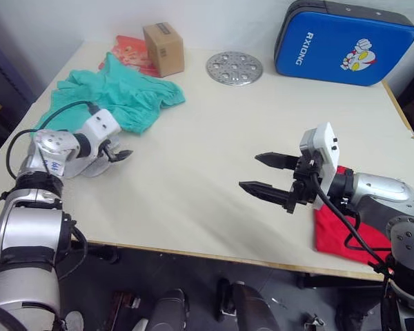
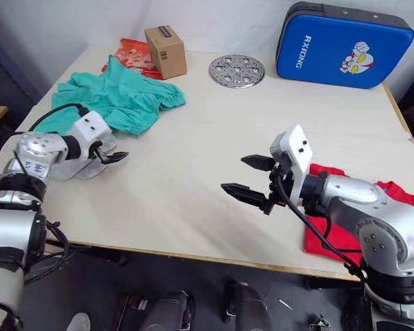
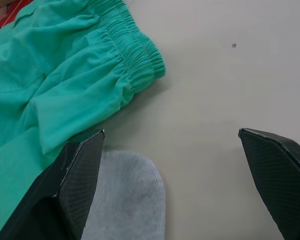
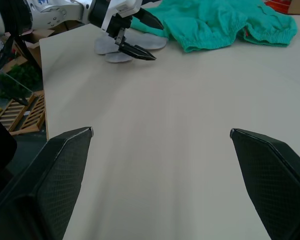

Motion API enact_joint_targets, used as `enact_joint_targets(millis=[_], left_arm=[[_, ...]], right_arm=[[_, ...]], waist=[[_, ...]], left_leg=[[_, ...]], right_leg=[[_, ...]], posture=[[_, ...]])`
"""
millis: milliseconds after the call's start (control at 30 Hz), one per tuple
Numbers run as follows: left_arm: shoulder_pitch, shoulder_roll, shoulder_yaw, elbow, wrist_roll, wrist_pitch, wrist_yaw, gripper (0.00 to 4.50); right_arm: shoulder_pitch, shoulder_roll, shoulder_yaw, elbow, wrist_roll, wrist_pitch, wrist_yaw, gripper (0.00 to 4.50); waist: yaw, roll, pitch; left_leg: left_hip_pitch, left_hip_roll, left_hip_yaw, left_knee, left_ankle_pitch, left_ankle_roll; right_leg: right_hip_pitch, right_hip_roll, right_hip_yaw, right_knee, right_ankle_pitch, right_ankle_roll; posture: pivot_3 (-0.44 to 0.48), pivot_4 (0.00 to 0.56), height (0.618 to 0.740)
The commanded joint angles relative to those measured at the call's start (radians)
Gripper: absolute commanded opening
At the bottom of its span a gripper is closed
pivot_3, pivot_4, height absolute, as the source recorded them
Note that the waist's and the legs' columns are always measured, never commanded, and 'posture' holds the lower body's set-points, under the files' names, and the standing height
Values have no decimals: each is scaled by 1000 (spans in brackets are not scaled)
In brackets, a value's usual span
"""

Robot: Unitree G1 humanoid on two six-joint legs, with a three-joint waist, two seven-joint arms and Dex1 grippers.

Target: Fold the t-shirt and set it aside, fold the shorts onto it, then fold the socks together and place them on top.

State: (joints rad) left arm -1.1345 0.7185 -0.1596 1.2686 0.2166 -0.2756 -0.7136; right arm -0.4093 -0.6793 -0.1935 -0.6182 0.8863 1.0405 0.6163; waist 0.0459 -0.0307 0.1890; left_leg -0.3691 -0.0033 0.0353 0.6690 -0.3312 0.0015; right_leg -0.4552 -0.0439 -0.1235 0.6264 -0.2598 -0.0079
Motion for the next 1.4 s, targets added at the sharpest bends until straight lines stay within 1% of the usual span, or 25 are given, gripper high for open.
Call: enact_joint_targets(millis=[33,133,233,300,333,433,567,700,733,800,900,933,967,1033,1067,1100,1133,1167,1200,1233,1267,1300,1333,1400], left_arm=[[-46,-2,-15,32,53,-25,84,4500],[-57,-19,-37,56,98,-11,142,4500],[-68,-38,-24,75,108,28,194,4500],[-75,-52,6,83,87,51,209,4110],[-81,-62,24,86,75,67,215,3890],[-90,-83,66,90,54,100,221,2927],[-90,-90,93,88,57,108,221,1489],[-94,-100,143,87,27,125,202,171],[-97,-103,156,85,17,129,193,20],[-108,-114,194,81,-19,143,145,20],[-117,-139,229,61,-71,141,-12,20],[-116,-145,230,54,-81,136,-60,20],[-115,-148,231,49,-87,134,-89,20],[-105,-164,230,23,-110,126,-204,20],[-99,-176,228,2,-126,126,-269,20],[-86,-193,226,-36,-151,139,-353,20],[-70,-209,225,-81,-177,159,-422,20],[-54,-221,223,-125,-198,181,-470,20],[-23,-233,217,-196,-223,208,-520,20],[0,-239,213,-249,-238,228,-549,20],[42,-243,199,-338,-247,240,-569,20],[72,-242,189,-401,-248,251,-566,20],[82,-236,186,-423,-242,265,-536,20],[66,-210,179,-374,-207,276,-447,20]], right_arm=[[16,-22,-28,-47,12,-27,-18,4484],[34,-26,-54,-52,20,-27,-49,4484],[57,-27,-80,-63,30,-27,-87,4484],[80,-30,-91,-80,38,-29,-103,4500],[94,-29,-101,-93,46,-29,-115,4500],[124,-32,-123,-119,66,-30,-144,4500],[142,-40,-142,-136,93,-30,-172,4500],[173,-47,-153,-155,114,-35,-200,4500],[177,-46,-155,-157,117,-36,-208,4500],[185,-36,-169,-155,138,-36,-236,4500],[208,-32,-184,-149,184,-27,-275,4500],[218,-37,-185,-150,194,-27,-280,4500],[224,-41,-185,-152,202,-29,-285,4500],[247,-51,-183,-162,210,-34,-292,4500],[258,-54,-183,-167,212,-38,-295,4500],[266,-57,-181,-172,212,-43,-295,4500],[272,-60,-179,-175,213,-50,-294,4500],[277,-63,-178,-176,214,-55,-294,4500],[281,-68,-175,-177,214,-58,-293,4500],[283,-70,-172,-177,215,-61,-294,4500],[286,-74,-168,-177,211,-66,-291,4500],[287,-77,-162,-177,206,-70,-290,4500],[285,-78,-158,-174,204,-73,-289,4500],[279,-82,-152,-166,203,-79,-281,4500]], waist=[[-3,0,0],[-5,0,0],[-4,0,0],[-3,0,0],[-3,0,0],[0,0,0],[-2,0,0],[-1,0,0],[-1,0,0],[0,-1,0],[1,0,0],[7,-3,-2],[12,-4,-2],[15,-9,-2],[14,-9,-3],[10,-10,-2],[-4,-10,-3],[-16,-10,-3],[-30,-10,-3],[-47,-10,-3],[-60,-10,-3],[-72,-10,-3],[-80,-10,-3],[-87,-10,-3]], left_leg=[[1,0,1,0,0,0],[2,0,1,0,0,0],[2,0,2,0,0,0],[2,0,2,0,0,0],[2,0,2,0,0,0],[2,0,2,1,0,0],[2,0,3,1,0,0],[2,0,3,1,0,0],[2,0,3,2,0,0],[2,0,3,3,0,0],[2,0,4,4,0,0],[3,0,5,6,0,-1],[3,10,32,10,-3,-3],[6,33,102,13,-5,-4],[13,43,140,11,-5,-4],[19,53,169,9,-6,-4],[21,50,176,10,-8,-6],[21,52,159,11,-9,-8],[20,53,155,11,-9,-9],[19,54,153,11,-9,-9],[19,55,153,11,-9,-9],[19,55,152,10,-8,-10],[20,55,148,10,-8,-12],[21,55,142,9,-7,-15]], right_leg=[[0,0,1,1,0,0],[0,0,2,1,0,0],[0,0,2,1,0,0],[0,0,2,2,0,0],[0,0,3,2,0,0],[0,0,3,2,0,0],[0,0,4,2,0,1],[0,0,4,3,0,1],[0,0,4,3,1,1],[0,0,4,3,1,1],[0,0,4,3,1,1],[-1,0,4,4,1,1],[-10,4,16,12,0,0],[-25,6,34,24,-6,-10],[-30,8,47,31,-8,-13],[-31,14,60,31,-8,-14],[-29,19,68,30,-7,-12],[-26,20,65,32,-8,-12],[-25,20,62,32,-8,-11],[-26,20,59,33,-8,-11],[-26,21,59,34,-8,-11],[-26,22,59,35,-9,-11],[-26,23,59,36,-10,-11],[-26,26,60,37,-10,-11]], posture=[[0,150,740],[0,150,740],[0,150,740],[0,150,740],[0,150,740],[0,150,740],[0,150,740],[0,150,740],[0,150,740],[0,150,740],[0,150,740],[0,150,740],[0,150,740],[0,150,740],[0,150,740],[0,150,740],[0,150,740],[0,150,740],[0,150,740],[0,150,740],[0,150,740],[0,150,740],[0,150,740],[0,150,740]])
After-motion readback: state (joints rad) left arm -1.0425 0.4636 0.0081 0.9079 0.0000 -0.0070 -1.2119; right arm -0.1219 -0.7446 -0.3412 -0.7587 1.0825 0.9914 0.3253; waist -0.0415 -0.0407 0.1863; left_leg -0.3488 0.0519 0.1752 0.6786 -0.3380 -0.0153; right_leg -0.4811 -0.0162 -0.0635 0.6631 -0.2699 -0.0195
